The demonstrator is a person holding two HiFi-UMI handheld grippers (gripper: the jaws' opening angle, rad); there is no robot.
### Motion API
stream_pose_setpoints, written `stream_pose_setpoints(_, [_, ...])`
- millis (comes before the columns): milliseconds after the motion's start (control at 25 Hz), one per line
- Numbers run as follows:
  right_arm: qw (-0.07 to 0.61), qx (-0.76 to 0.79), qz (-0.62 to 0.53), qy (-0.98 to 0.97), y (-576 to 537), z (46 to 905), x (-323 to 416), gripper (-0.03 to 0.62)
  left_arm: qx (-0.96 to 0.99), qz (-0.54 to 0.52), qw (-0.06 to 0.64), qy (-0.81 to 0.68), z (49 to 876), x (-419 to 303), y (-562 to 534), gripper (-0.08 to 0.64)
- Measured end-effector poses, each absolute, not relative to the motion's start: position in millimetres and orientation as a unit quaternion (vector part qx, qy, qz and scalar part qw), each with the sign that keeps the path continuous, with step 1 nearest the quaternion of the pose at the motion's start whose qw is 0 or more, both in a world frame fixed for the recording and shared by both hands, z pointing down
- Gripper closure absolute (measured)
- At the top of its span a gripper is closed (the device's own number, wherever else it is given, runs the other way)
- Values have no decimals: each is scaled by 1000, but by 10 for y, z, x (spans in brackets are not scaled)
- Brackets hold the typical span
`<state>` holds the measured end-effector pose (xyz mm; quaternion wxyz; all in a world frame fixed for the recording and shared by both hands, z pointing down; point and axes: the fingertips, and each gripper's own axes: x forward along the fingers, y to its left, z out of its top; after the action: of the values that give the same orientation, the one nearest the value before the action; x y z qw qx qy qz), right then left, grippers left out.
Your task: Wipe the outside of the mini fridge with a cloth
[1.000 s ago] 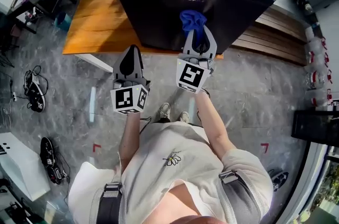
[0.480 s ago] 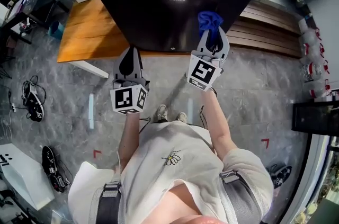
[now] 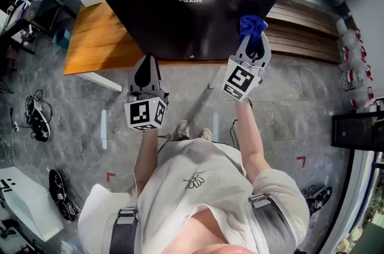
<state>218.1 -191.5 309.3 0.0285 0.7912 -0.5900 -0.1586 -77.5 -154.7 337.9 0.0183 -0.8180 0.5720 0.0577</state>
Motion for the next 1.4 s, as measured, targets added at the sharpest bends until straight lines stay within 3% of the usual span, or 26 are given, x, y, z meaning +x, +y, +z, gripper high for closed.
stream_pose_setpoints(960, [30, 831, -128, -540, -1775, 3215, 2780, 531, -817, 54, 23, 573, 3359, -779, -1482, 555])
stream_pose_setpoints(1160, [27, 816, -130, -562, -1558, 3213, 2575, 531, -816, 54, 24, 576, 3344, -817, -1467, 555])
stream_pose_setpoints(1400, [-4, 758, -122, -641, -1434, 3192, 1837, 531, -813, 55, 22, 580, 3368, -848, -1402, 555])
